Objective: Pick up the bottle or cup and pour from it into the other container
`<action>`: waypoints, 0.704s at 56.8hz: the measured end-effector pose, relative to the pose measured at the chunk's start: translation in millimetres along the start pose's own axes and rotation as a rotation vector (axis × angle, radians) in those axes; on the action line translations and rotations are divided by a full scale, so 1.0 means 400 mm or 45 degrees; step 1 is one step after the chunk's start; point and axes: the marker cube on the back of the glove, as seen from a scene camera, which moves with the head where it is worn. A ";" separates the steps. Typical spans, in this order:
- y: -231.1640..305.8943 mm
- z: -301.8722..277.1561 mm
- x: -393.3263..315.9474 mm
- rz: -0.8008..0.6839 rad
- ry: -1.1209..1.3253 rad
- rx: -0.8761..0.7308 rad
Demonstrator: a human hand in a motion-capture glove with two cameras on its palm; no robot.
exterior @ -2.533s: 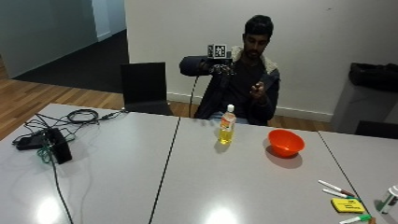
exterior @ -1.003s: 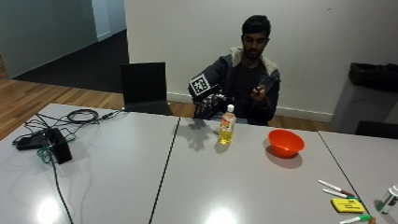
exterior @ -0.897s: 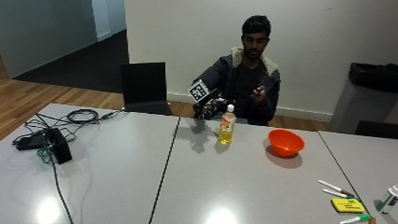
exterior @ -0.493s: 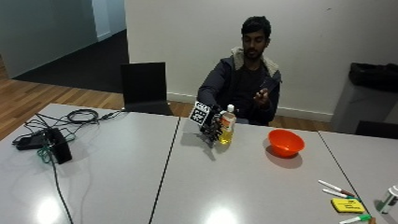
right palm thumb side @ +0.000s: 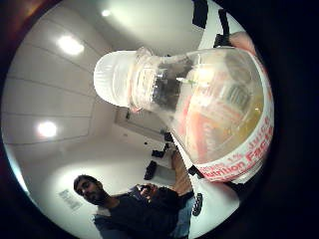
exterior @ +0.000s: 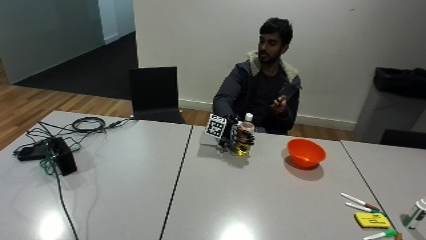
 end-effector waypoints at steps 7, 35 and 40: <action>-0.049 -0.005 -0.018 -0.269 0.071 0.072; -0.118 0.121 -0.338 -0.111 0.999 -0.047; -0.134 0.170 -0.369 -0.263 1.224 -0.168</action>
